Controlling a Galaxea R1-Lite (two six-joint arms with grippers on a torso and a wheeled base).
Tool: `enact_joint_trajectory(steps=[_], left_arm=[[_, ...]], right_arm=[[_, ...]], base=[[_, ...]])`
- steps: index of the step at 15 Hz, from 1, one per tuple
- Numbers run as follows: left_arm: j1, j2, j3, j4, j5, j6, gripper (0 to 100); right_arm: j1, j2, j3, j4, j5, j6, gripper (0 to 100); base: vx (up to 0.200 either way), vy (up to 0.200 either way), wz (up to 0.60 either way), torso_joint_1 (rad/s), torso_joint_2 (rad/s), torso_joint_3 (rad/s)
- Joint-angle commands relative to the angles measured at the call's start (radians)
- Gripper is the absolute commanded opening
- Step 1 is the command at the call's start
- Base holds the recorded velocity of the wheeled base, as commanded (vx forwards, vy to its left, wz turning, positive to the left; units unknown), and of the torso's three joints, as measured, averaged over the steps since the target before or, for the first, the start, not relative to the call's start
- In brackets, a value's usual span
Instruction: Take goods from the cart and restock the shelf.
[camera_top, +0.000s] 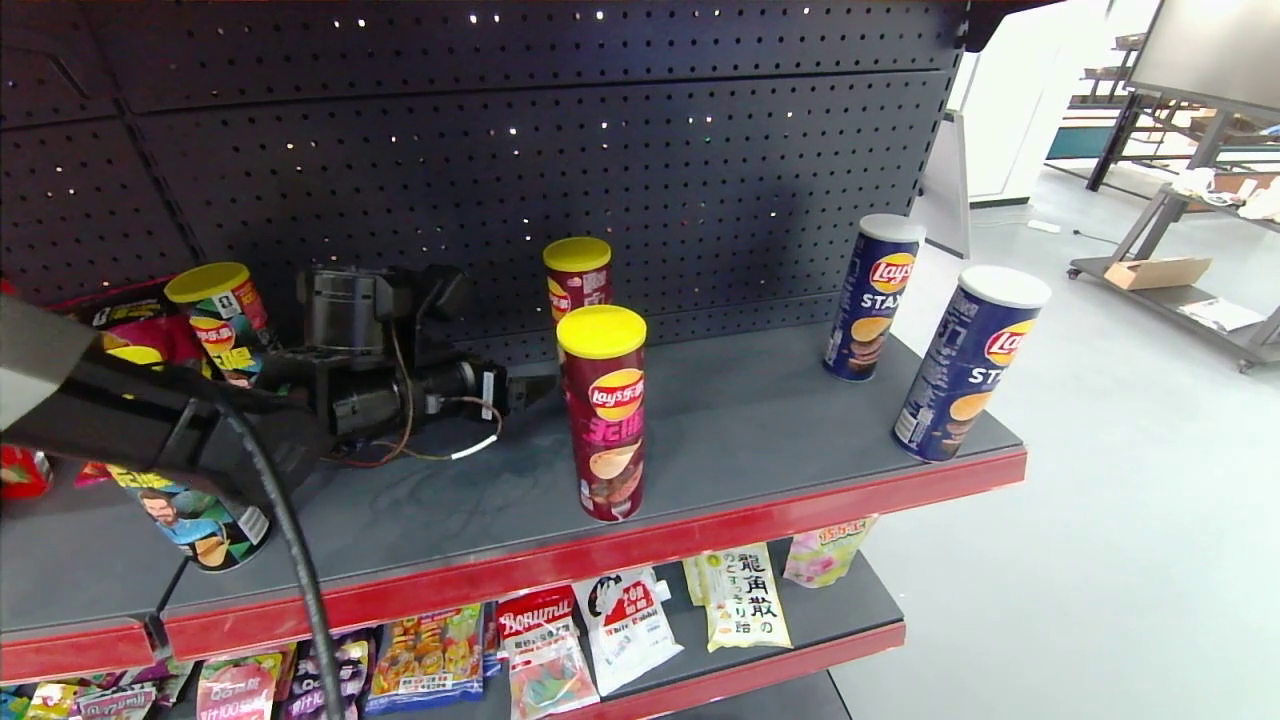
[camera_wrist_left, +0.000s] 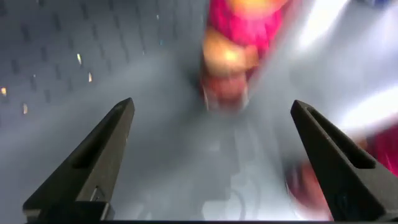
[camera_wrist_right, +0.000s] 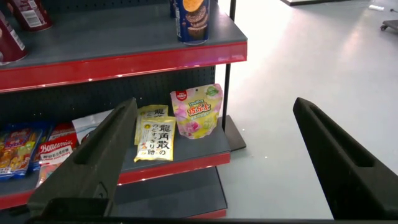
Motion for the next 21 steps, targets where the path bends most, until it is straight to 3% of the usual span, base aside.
enact_joint_trajectory(steps=[1,2,3,4,6,8,9,12,14,16,17,19,21], left_arm=[[0.028,-0.337,0.272,0.102,-0.047,0.069,100],[0.045,-0.497,0.372,0.183,-0.08,0.092,100],[0.118,-0.742,0.424,0.381,-0.16,0.133,100],[0.181,-0.889,0.433,0.486,-0.215,0.132,100],[0.281,-1.135,0.493,0.556,-0.268,0.095,100],[0.31,-1.265,0.536,0.556,-0.269,0.015,100],[0.307,-1.396,0.562,0.559,-0.277,-0.053,100],[0.306,-1.535,0.584,0.587,-0.286,-0.053,100],[0.29,-1.636,0.594,0.705,-0.286,-0.051,100],[0.281,-1.696,0.6,0.799,-0.275,-0.046,100],[0.29,-1.718,0.611,0.812,-0.242,-0.028,100],[0.29,-1.753,0.633,0.812,-0.103,-0.017,100],[0.29,-1.776,0.645,0.812,-0.03,-0.019,100]], right_arm=[[0.0,0.001,0.0,0.0,0.0,0.0,100],[0.0,0.001,0.0,0.0,0.0,0.0,100],[0.0,0.001,-0.002,0.0,0.0,0.0,100],[0.0,0.001,0.0,0.0,0.0,0.0,100],[0.0,0.001,0.0,0.0,0.0,-0.002,100],[0.0,0.001,0.0,0.0,0.0,0.0,100],[0.0,0.001,0.0,0.0,0.0,0.0,100],[0.0,0.001,0.0,0.0,0.0,0.0,100],[0.0,0.001,0.0,0.0,0.0,0.0,100],[0.0,0.001,0.0,0.0,0.0,-0.002,100],[0.0,0.001,0.0,0.0,0.0,-0.005,100],[0.0,0.001,0.0,0.0,0.002,-0.005,100],[0.0,0.001,0.0,0.0,0.002,-0.006,100]], base=[[0.0,0.0,0.0,0.0,0.0,0.0],[0.0,0.0,0.0,0.0,0.0,0.0],[0.0,0.0,0.0,0.0,0.0,0.0],[0.0,0.0,0.0,0.0,0.0,0.0],[0.0,0.0,0.0,0.0,0.0,0.0],[0.0,0.0,0.0,0.0,0.0,0.0],[0.0,0.0,0.0,0.0,0.0,0.0],[0.0,0.0,0.0,0.0,0.0,0.0],[0.0,0.0,0.0,0.0,0.0,0.0],[0.0,0.0,0.0,0.0,0.0,0.0],[0.0,0.0,0.0,0.0,0.0,0.0],[0.0,0.0,0.0,0.0,0.0,0.0],[0.0,0.0,0.0,0.0,0.0,0.0]])
